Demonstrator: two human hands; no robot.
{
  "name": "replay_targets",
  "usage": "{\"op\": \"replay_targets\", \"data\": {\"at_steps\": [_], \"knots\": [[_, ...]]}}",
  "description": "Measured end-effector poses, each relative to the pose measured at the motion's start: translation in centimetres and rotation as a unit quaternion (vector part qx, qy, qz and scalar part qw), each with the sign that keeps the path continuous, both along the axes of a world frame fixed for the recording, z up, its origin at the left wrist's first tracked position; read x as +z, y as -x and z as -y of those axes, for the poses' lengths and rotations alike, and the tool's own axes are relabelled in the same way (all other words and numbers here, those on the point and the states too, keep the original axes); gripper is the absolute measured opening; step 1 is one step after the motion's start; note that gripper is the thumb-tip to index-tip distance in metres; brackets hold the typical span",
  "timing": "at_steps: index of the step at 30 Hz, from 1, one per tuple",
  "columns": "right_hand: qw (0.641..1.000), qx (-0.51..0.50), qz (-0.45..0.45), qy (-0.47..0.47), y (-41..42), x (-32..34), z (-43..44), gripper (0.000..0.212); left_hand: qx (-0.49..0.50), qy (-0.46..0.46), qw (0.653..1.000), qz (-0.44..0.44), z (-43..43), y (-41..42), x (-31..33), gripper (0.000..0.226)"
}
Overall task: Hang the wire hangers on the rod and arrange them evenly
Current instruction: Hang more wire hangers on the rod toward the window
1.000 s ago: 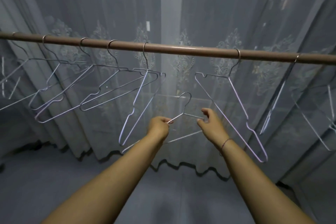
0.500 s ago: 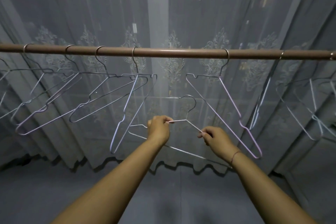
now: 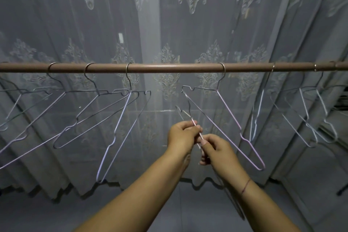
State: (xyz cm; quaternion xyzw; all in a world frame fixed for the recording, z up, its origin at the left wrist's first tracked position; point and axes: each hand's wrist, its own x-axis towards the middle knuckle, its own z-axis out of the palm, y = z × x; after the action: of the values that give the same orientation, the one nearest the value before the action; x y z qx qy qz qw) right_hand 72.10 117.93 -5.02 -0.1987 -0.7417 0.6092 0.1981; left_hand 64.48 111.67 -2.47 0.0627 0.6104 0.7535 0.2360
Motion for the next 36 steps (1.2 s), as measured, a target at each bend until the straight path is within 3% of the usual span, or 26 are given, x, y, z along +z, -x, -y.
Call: {"op": "replay_targets", "data": {"at_steps": [10,20,27,28,32,36], "knots": [[0.991,0.054,-0.097,0.077,3.4,6.0,1.1,0.019,-0.007,-0.051,0.995,-0.089,1.2,3.5,6.2,0.018],[0.987,0.044,-0.063,0.142,7.8,6.3,1.9,0.018,0.023,0.014,0.996,-0.086,0.6,7.8,6.2,0.027],[0.989,0.032,-0.04,0.141,7.4,5.7,2.2,0.016,0.019,0.036,0.996,-0.076,0.6,8.2,4.7,0.013],[0.991,0.028,-0.032,0.129,7.4,5.7,2.2,0.017,0.031,0.045,0.995,-0.085,0.6,8.2,4.7,0.006],[0.999,-0.018,-0.017,0.045,5.9,5.6,1.2,0.017,0.125,0.091,0.964,-0.215,1.1,7.8,4.8,0.037],[0.994,-0.088,-0.069,-0.01,2.6,6.8,-1.3,0.018,0.127,0.035,0.939,-0.318,0.3,5.5,6.8,0.029]]}}
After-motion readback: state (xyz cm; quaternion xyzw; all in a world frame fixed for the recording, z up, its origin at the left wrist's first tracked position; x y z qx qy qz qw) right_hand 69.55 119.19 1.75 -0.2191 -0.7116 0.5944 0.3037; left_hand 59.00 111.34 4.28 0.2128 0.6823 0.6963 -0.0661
